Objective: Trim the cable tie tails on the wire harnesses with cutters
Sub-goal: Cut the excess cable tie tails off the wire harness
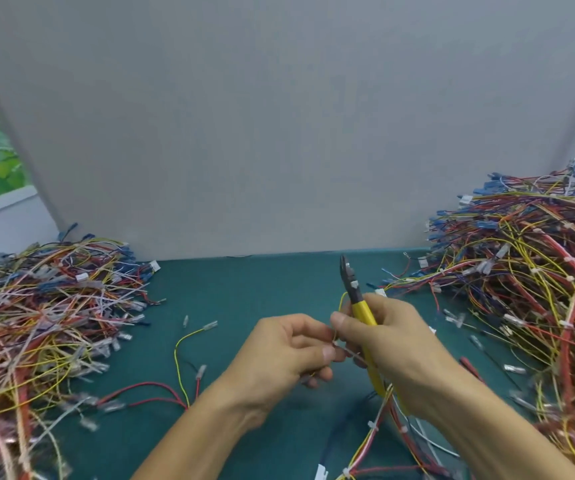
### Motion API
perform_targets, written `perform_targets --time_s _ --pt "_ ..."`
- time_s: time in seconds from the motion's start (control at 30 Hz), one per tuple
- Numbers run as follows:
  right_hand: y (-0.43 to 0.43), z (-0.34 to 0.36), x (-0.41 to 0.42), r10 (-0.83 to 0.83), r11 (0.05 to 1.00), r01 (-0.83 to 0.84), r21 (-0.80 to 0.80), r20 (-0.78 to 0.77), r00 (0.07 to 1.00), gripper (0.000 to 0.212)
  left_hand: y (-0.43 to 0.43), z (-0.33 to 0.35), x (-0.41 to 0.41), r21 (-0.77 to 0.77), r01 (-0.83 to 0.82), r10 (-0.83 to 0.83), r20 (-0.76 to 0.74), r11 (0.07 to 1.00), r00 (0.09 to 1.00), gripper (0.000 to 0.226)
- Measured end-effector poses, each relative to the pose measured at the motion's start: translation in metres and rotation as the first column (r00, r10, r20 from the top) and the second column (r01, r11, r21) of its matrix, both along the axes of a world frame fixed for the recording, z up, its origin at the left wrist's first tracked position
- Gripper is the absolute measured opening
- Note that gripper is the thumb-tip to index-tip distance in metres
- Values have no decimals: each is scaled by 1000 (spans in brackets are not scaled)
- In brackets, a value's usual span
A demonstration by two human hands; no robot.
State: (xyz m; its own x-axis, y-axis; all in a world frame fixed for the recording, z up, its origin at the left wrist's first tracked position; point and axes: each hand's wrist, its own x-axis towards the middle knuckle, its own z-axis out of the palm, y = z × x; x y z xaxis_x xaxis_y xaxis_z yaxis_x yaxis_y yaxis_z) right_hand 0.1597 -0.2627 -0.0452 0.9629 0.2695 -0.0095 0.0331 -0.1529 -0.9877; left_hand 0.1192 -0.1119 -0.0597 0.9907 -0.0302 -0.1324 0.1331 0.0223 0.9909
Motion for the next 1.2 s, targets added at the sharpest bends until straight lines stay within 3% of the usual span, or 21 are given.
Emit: perform_targets --time_s 0.23,0.33,0.43,0.63,0.77,1.2 --pt "3 -12 5 -165 974 188 127 -173 971 18 3 -7 -4 342 19 -66 125 939 990 16" --pt "0 -11 10 -240 941 279 192 -202 950 21 5 -9 -6 561 -134 -51 302 817 952 19" --pt "-2 -10 11 -278 910 334 244 -237 931 22 6 -9 -8 660 -273 -77 450 700 890 9" --pt "-4 -12 15 -329 859 409 309 -280 902 26 16 -15 -7 801 -321 -171 458 506 872 12" --pt "-6 -14 17 -358 843 435 316 -274 892 27 30 -13 -10 819 -281 -131 392 501 910 9" --pt "-4 -13 15 -340 856 424 295 -298 892 27 35 -8 -10 782 -108 -66 187 613 980 20"
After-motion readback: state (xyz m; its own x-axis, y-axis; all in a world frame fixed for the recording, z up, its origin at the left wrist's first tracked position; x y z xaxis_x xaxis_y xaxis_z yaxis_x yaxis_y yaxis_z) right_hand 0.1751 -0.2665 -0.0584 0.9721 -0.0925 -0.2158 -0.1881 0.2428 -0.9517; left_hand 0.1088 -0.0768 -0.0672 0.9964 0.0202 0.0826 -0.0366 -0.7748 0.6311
